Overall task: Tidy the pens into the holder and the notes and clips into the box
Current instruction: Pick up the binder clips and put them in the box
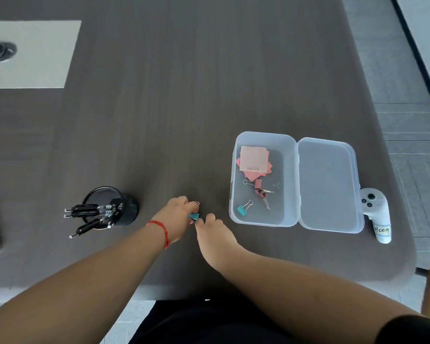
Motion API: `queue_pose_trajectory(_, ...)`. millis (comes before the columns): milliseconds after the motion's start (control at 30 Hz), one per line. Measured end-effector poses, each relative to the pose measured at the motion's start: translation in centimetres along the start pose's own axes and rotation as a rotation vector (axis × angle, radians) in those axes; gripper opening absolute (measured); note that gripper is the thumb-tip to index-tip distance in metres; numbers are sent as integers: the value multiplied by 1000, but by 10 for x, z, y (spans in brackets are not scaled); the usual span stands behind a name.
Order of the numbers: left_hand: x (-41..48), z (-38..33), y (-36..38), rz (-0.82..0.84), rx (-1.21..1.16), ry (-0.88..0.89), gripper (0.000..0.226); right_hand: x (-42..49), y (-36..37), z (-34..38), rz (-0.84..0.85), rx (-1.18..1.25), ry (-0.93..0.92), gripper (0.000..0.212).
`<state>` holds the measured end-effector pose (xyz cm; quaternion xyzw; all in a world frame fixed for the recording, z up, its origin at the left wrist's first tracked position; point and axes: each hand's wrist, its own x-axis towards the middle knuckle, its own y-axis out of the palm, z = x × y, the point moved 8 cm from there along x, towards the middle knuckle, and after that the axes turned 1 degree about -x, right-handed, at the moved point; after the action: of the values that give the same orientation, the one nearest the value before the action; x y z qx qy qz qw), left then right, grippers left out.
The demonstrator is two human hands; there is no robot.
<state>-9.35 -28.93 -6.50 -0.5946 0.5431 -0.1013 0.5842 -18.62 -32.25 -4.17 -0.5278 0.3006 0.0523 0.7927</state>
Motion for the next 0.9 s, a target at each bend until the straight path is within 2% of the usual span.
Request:
queue_pose_trajectory(133, 2, 3, -3, 17, -23, -19, 23, 2, 1, -5, 31, 35, -20, 40)
queue_pose_trajectory(267, 2, 7, -23, -35, -262, -118, 7, 2, -6, -5, 52, 80, -19, 36)
queue_pose_trajectory(367, -1, 4, -48, -121, -458, -149, 7, -4, -27, -5, 32, 150, -39, 33)
queue_pose_trajectory(467, -4, -10, -78, -166, -568, -107, 16, -20, -61, -9, -33, 218, -50, 27)
queue_pose_trajectory(567, -5, -43, -118, -254, -623, 29, 25, -43, -94, -34, -172, 352, 32, 16)
queue_pose_trajectory(633, -2, -81, -138, -268, -563, 177, 14, -55, -112, -68, -305, 344, 139, 17)
queue_pose_trajectory(700, 7, -119, -136, -190, -434, 267, 10, -60, -116, -108, -368, 247, 265, 18)
queue_pose_trajectory(733, 14, -136, -127, -144, -331, 285, 10, -60, -112, -126, -350, 219, 325, 18)
queue_pose_trajectory(800, 30, -161, -106, -130, 19, 313, 14, -55, -101, -149, -259, 185, 405, 18)
queue_pose_trajectory(867, 44, -174, -87, -123, 371, 306, 19, -49, -97, -156, -188, 161, 424, 21)
queue_pose_trajectory(900, 50, -174, -78, -101, 461, 289, 21, -45, -98, -158, -175, 150, 424, 23)
